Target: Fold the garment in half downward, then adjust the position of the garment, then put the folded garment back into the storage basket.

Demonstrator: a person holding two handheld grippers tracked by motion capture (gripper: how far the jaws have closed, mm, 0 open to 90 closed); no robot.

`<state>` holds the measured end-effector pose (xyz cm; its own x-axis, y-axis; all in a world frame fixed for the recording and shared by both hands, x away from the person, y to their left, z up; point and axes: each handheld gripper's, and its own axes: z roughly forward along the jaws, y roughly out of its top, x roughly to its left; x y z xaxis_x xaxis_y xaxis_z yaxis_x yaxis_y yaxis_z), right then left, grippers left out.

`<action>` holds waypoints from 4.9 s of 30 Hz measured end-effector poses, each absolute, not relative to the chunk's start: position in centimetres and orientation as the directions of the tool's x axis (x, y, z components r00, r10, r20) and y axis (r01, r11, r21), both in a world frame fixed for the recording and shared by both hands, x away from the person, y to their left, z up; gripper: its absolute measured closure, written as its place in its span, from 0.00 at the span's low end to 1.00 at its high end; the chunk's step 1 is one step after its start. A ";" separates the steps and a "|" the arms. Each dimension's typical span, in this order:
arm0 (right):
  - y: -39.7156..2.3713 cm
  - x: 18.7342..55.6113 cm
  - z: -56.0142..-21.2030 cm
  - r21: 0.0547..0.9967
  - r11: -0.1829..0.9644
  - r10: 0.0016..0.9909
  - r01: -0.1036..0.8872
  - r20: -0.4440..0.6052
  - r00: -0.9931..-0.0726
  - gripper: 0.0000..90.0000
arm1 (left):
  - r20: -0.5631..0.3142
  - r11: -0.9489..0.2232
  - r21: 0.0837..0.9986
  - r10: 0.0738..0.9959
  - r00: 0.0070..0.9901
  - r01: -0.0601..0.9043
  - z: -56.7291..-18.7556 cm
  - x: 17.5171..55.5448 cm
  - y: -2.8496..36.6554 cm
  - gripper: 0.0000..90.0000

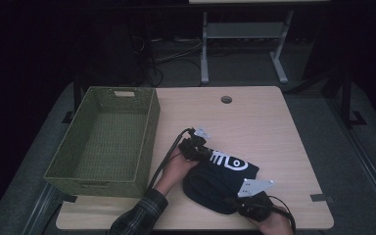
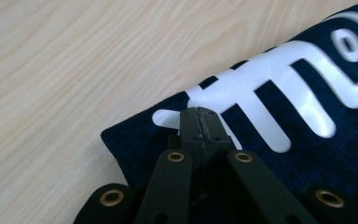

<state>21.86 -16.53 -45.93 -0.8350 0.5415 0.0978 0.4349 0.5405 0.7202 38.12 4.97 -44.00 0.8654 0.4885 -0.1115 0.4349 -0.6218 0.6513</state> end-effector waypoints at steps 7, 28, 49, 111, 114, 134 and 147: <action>-17.5 22.0 -44.0 0.781 0.462 0.550 0.420 0.119 -0.827 1.00 | -0.114 -0.598 0.690 0.467 0.877 0.408 -42.1 35.9 6.0 1.00; -22.1 29.1 -45.1 0.753 0.434 0.747 0.495 0.007 -0.665 1.00 | -0.087 -0.683 0.618 0.432 0.898 0.389 -43.6 30.6 8.1 1.00; -22.5 27.6 -46.2 0.733 0.429 0.747 0.528 0.041 -0.663 0.85 | -0.075 -0.657 0.626 0.485 0.871 0.420 -43.3 32.1 8.9 0.87; -26.3 26.4 -48.2 0.721 0.336 0.861 0.606 0.026 -0.508 0.14 | -0.273 -0.600 0.555 0.523 0.808 0.576 -45.6 37.2 7.6 0.69; -26.3 26.4 -48.2 0.721 0.336 0.861 0.606 0.026 -0.508 0.14 | -0.286 -0.591 0.563 0.517 0.807 0.578 -45.6 37.2 7.7 0.74; -26.3 26.4 -48.2 0.721 0.339 0.859 0.605 0.025 -0.511 0.14 | -0.273 -0.589 0.572 0.520 0.809 0.571 -43.6 36.4 7.6 0.80; -26.3 26.4 -48.2 0.719 0.337 0.860 0.608 0.028 -0.510 0.14 | -0.255 -0.581 0.613 0.497 0.829 0.536 -40.8 35.4 7.9 0.80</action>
